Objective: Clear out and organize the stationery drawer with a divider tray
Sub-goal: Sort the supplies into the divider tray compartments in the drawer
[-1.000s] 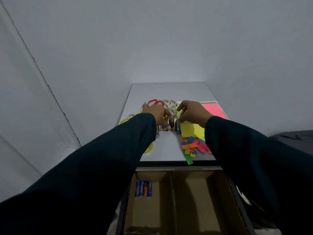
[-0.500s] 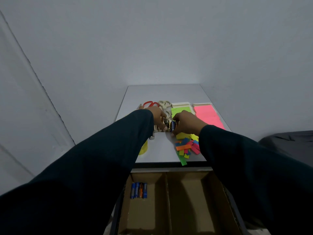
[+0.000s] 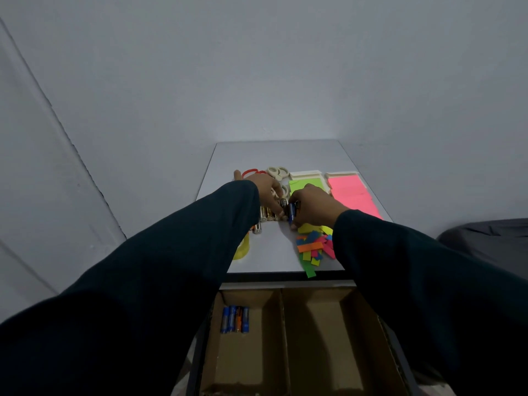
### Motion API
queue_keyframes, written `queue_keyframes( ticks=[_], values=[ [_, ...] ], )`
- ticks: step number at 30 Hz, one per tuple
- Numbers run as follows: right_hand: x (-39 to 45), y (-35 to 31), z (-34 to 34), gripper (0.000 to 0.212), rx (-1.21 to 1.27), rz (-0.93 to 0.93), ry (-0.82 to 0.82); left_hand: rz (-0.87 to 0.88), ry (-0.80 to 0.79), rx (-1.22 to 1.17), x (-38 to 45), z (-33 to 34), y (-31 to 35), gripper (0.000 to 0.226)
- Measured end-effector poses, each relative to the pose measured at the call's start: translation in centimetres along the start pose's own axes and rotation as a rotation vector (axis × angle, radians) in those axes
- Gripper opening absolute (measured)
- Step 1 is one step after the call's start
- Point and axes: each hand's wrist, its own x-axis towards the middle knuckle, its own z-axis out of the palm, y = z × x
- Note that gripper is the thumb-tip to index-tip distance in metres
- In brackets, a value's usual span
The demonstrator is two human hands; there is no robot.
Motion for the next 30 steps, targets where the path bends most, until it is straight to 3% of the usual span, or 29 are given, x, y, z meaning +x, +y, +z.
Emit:
queue_keyframes(
  ticks=[15,30],
  values=[
    [-5.1,-3.9,-2.2,0.061,0.103,-0.041,0.104,0.047,0.156,-0.035,-9.5,-1.8,-0.8,0.054],
    [-14.2,-9.2,3.9,0.063,0.087,-0.069,-0.083,0.060,0.006,-0.154,-22.2,6.4,-3.8,0.060]
  ],
)
